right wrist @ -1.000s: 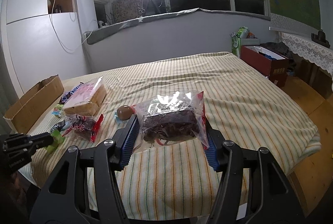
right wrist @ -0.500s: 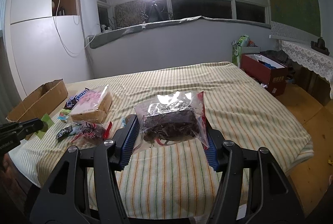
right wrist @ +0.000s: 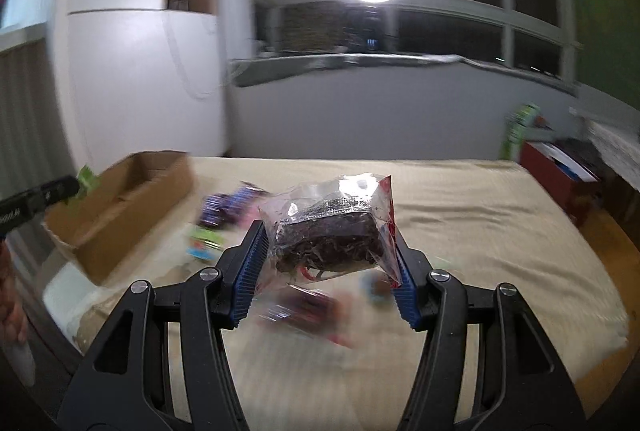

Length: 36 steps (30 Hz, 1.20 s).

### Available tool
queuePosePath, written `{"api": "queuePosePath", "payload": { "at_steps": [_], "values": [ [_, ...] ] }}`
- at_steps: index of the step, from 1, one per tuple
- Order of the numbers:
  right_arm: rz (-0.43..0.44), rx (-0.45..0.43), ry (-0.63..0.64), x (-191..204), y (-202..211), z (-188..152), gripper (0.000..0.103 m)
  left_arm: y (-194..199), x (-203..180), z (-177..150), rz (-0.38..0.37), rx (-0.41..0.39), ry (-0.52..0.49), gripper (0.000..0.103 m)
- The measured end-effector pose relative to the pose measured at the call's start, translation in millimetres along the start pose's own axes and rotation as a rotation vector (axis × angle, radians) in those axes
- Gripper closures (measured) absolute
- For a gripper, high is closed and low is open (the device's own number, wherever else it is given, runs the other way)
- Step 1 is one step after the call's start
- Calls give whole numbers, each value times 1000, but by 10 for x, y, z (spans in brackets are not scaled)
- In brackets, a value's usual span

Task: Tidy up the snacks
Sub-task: 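Carry both items to the cardboard box and open both tools to drop them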

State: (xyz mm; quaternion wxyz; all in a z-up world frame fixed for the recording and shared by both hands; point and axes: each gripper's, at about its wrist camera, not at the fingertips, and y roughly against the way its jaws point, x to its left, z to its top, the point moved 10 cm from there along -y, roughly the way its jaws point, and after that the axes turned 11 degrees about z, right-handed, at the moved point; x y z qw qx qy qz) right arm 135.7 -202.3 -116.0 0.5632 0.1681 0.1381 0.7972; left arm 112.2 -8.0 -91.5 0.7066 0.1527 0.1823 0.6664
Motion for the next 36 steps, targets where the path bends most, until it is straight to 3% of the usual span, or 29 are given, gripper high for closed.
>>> {"api": "queuePosePath", "payload": {
  "at_steps": [9, 16, 21, 22, 24, 26, 27, 31, 36],
  "values": [
    [287, 10, 146, 1575, -716, 360, 43, 208, 1315, 207, 195, -68, 150, 99],
    [410, 42, 215, 2278, -1047, 349, 43, 134, 1472, 182, 207, -57, 172, 99],
    [440, 149, 249, 2446, -1362, 111, 31, -23, 1448, 55, 204, -6, 176, 97],
    [429, 156, 257, 2434, -1384, 50, 31, -35, 1481, 46, 216, -2, 187, 90],
    [407, 148, 257, 2384, -1356, 6, 31, -10, 1564, 38, 233, -3, 210, 62],
    [377, 121, 241, 2258, -1287, 11, 26, 33, 1665, 27, 261, -9, 229, 49],
    [375, 118, 229, 2233, -1271, 9, 20, 70, 1717, 19, 277, -11, 239, 48],
    [370, 119, 226, 2191, -1255, 31, 19, 153, 1855, 36, 300, -16, 263, 38],
    [415, 112, 272, 2397, -1307, 232, 19, 232, 1904, 98, 319, -38, 273, 37]
  ]
}}
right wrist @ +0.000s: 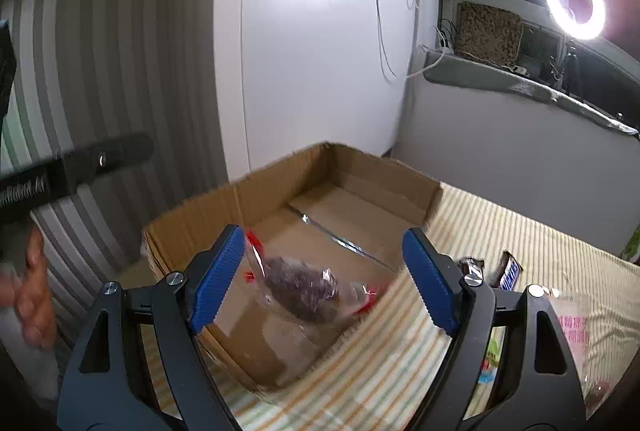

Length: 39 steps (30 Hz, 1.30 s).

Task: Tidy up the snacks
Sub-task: 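Carry both items to the cardboard box and open both tools to drop them, then grasp the dark candy packet with the left tool while the right tool grasps another chocolate bag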

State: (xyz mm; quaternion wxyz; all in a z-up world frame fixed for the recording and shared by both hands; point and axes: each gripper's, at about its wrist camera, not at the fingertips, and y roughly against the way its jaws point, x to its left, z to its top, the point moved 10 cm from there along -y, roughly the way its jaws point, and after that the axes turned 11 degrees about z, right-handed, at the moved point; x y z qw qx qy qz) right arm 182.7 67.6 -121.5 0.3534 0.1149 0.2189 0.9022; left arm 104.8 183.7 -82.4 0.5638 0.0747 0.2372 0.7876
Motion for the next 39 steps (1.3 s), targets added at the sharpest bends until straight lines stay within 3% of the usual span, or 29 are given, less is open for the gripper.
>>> {"api": "queuePosePath", "payload": {
  "at_steps": [2, 6, 13, 19, 25, 29, 39],
  "values": [
    [21, -38, 7, 75, 126, 50, 19, 53, 13, 6, -1, -3, 1, 37],
    [-18, -82, -33, 38, 333, 44, 18, 70, 70, 11, 11, -15, 4, 37],
    [-101, -69, -39, -9, 578, -44, 13, 137, 45, 31, 1, -23, -11, 33],
    [-179, -65, -30, -77, 866, -316, 13, 203, -14, -15, 8, -27, -34, 30],
    [-220, -37, -101, -285, 1132, -729, 13, 261, -137, -41, 11, -29, -64, 26],
    [-265, -52, -164, -498, 1429, -1008, 13, 273, -415, -120, -20, -17, -103, 25],
    [-396, -74, -277, -1135, 2156, -1460, 13, 422, -1605, -575, -188, 28, -300, 25]
  ]
}}
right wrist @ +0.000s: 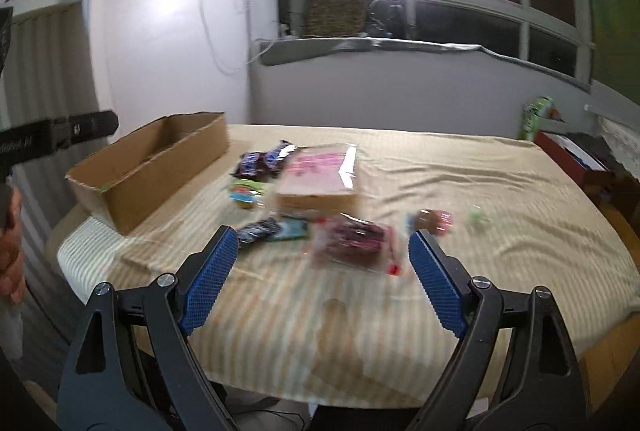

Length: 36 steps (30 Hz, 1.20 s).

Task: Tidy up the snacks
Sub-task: 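Grasp the dark candy packet with the left tool while the right tool grasps another chocolate bag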

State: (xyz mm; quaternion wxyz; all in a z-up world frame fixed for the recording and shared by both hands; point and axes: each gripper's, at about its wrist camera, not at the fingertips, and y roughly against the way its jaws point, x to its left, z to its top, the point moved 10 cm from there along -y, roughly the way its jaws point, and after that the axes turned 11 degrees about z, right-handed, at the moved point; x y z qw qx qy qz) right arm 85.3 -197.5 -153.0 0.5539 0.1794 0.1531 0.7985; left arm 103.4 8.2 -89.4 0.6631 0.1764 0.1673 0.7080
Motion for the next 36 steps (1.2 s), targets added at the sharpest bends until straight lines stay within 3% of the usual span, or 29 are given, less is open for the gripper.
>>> {"api": "queuePosePath", "payload": {
  "at_steps": [6, 16, 28, 36],
  "values": [
    [-17, -11, -13, -89, 139, -41, 13, 6, -345, -105, -54, 20, -51, 25],
    [-18, 41, -34, -137, -20, -195, 13, -35, -610, -289, -92, 60, -81, 25],
    [36, 102, -120, -470, -624, -264, 9, -741, -1092, -773, -154, 196, -163, 24],
    [76, 113, -124, -516, -842, -224, 9, -953, -1100, -853, -156, 259, -148, 26]
  ]
}}
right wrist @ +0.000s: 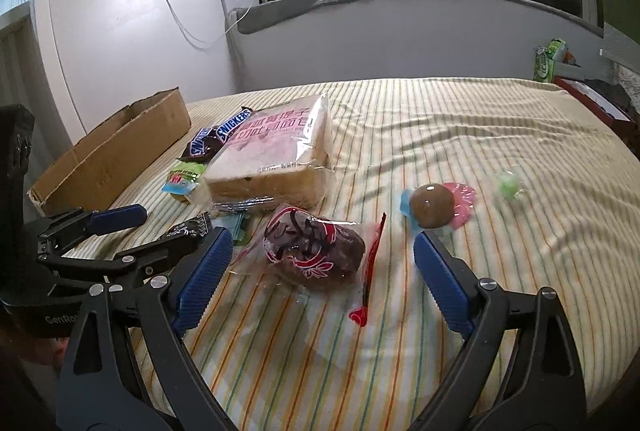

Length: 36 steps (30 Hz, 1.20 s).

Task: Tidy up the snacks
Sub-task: 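Grasp the dark candy packet with the left tool while the right tool grasps another chocolate bag, then carry both items over the cardboard box and open both tools to release them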

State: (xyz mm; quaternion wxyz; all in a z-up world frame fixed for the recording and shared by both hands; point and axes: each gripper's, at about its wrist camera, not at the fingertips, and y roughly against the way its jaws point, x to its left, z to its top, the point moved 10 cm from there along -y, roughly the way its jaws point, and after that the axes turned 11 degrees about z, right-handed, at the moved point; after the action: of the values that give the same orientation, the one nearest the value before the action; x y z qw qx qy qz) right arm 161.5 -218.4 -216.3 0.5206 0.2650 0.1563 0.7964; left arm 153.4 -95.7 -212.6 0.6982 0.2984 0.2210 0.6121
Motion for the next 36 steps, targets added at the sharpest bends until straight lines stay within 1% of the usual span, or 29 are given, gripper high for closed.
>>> {"api": "queuePosePath", "payload": {
  "at_steps": [1, 2, 3, 5, 7, 9, 10, 11, 12, 17, 23, 29, 33, 36],
  "values": [
    [2, 1, 1, -2, 1, -8, 9, -3, -7, -7, 1, 0, -7, 27],
    [6, 2, 5, 2, 0, -17, 13, 1, -16, -18, 6, -1, -14, 27],
    [12, 4, 10, 12, 3, -23, 20, 4, -21, -26, 7, -2, -19, 28],
    [18, 12, 21, 41, 4, -37, 28, 2, -44, -33, 0, -7, -34, 29],
    [22, 13, 34, 75, 12, -36, 30, 26, -69, -49, -5, -17, -53, 36],
    [22, 6, 37, 97, 37, -22, 43, 38, -94, -55, -8, -21, -66, 52],
    [26, 2, 39, 113, 55, -12, 45, 40, -101, -51, -8, -21, -68, 55],
    [25, 1, 42, 126, 66, -6, 47, 38, -99, -45, -5, -21, -70, 70],
    [26, 1, 46, 138, 75, -2, 49, 34, -95, -32, 2, -21, -72, 78],
    [23, -2, 40, 144, 122, -9, 50, 58, -56, 9, -12, -13, -46, 79],
    [10, -35, 45, 181, 256, 51, 50, 244, 51, 79, -22, -55, -3, 80],
    [7, -38, 40, 181, 292, 23, 50, 307, 112, 90, -1, -60, 3, 80],
    [8, -47, 21, 137, 340, 8, 50, 338, 100, 115, 26, -69, -13, 80],
    [4, -56, 9, 107, 380, 16, 50, 425, 75, 192, 45, -94, -28, 80]
  ]
}}
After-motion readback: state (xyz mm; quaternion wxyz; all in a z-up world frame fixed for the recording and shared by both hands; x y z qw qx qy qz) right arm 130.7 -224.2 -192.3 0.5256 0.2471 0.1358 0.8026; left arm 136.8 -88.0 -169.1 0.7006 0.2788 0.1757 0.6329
